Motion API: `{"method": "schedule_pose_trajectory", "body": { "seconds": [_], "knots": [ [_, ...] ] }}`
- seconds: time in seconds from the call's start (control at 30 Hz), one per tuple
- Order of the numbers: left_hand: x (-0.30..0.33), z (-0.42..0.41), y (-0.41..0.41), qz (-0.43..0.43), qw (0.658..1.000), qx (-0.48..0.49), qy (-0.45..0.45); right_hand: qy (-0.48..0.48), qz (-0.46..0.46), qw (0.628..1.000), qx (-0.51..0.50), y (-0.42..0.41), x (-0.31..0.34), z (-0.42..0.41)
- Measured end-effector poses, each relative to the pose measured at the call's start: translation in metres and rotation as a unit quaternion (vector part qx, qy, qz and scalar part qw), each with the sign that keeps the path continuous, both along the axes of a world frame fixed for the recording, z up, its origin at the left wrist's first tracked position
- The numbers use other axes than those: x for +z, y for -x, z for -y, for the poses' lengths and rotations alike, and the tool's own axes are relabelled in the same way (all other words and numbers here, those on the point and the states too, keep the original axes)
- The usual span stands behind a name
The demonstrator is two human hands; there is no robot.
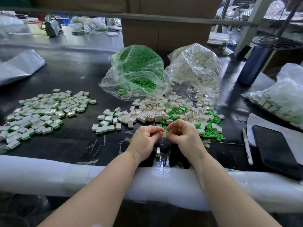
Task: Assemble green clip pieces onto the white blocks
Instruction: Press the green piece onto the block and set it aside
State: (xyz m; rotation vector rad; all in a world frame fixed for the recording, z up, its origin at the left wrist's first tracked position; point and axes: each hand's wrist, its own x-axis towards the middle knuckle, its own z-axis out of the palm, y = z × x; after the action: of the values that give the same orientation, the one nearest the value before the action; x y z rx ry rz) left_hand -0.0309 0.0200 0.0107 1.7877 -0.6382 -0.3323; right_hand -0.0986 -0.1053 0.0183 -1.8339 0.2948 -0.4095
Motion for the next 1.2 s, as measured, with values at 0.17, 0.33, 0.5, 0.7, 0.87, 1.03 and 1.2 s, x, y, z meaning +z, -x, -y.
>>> {"method": "schedule_pose_trajectory", "body": {
  "seconds": [0.17,0.33,0.5,0.7,0.87,1.03,1.2],
  "knots": [
    [0.0004,-0.0005,0.0006,0.01,0.999,-0.004,-0.031,0.013,-0.016,1.0,0.016,0.002,0.0002,0.0025],
    [-0.0001,-0.0003,0.0009,0.035,0.998,-0.022,-0.054,0.015,-0.03,0.999,0.033,0.0024,0.0003,0.0023],
    [-0.0004,-0.0005,-0.0005,0.03,0.998,-0.02,-0.046,-0.008,-0.016,0.999,0.029,0.0013,-0.0013,0.003],
    [0.0011,0.0,-0.0006,0.005,1.0,-0.015,0.003,-0.041,0.017,0.999,-0.014,-0.0016,-0.0036,0.0034],
    [-0.002,-0.0004,-0.0018,0.027,0.999,-0.022,0.002,-0.057,0.019,0.998,-0.024,-0.002,-0.0041,0.0038],
    [-0.0033,0.0006,-0.0042,0.024,1.0,0.019,0.005,-0.073,0.027,0.997,-0.028,-0.0011,-0.0037,0.0023],
    [-0.0037,-0.0002,-0.0049,0.016,1.0,0.019,0.007,-0.002,0.012,1.0,-0.028,-0.0006,-0.0032,0.0006]
  ]
}}
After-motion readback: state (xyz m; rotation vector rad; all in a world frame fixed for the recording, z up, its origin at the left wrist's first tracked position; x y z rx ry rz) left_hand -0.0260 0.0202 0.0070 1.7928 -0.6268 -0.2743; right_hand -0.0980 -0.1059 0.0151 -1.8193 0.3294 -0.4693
